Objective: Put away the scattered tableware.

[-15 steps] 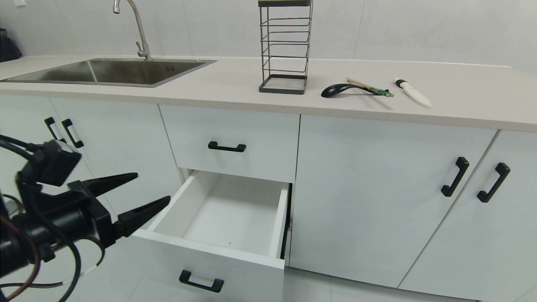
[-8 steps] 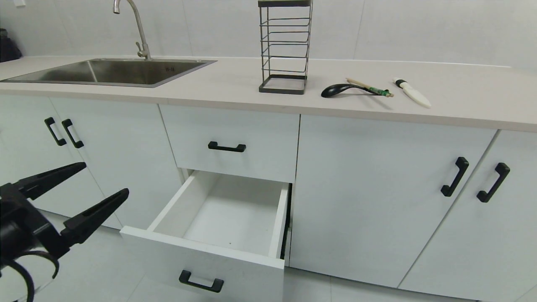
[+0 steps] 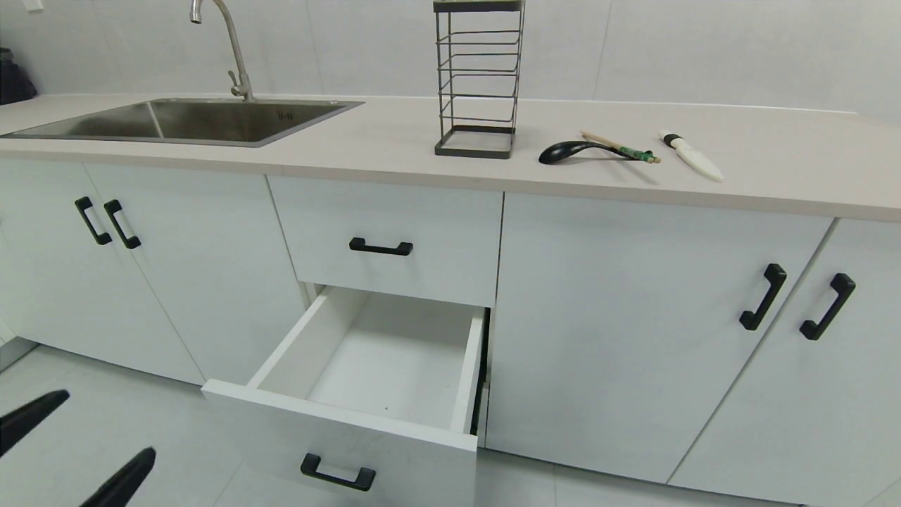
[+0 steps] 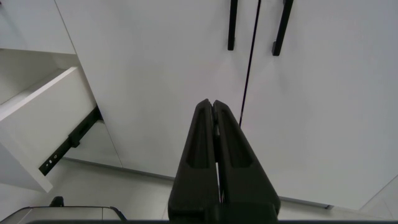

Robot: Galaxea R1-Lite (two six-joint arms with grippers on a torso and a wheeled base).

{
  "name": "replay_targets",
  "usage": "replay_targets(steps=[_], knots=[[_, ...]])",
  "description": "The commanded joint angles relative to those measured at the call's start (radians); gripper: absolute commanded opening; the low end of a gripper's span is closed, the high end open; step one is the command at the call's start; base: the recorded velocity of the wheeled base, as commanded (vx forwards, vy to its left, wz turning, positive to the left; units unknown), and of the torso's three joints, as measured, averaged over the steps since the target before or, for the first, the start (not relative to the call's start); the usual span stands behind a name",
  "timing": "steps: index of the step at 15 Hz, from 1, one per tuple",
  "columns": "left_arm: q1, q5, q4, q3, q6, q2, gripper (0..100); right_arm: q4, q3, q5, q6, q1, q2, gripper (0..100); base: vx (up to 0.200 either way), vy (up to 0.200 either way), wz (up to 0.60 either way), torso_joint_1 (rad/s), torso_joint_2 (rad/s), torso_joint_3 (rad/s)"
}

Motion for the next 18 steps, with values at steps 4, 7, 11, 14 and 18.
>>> replay_targets(steps=[4,7,11,14,18], knots=[[-0.005,0.000,0.373,0.023,-0.018,-0.472,100,0.000,0.000,0.000,0.000,0.000,0.001,0,0.000,0.000,0.00,0.000,0.00,0.000],[-0.005,0.089,0.416,0.024,-0.019,-0.470,100,0.000,0.000,0.000,0.000,0.000,0.001,0,0.000,0.000,0.00,0.000,0.00,0.000],[-0.005,0.319,0.497,0.024,-0.022,-0.472,100,0.000,0.000,0.000,0.000,0.002,0.001,0,0.000,0.000,0.00,0.000,0.00,0.000],[-0.006,0.423,0.545,0.024,-0.104,-0.470,100,0.000,0.000,0.000,0.000,0.002,0.001,0,0.000,0.000,0.00,0.000,0.00,0.000],[0.003,0.422,0.543,0.024,-0.104,-0.467,100,0.000,0.000,0.000,0.000,0.002,0.003,0,0.000,0.000,0.00,0.000,0.00,0.000]])
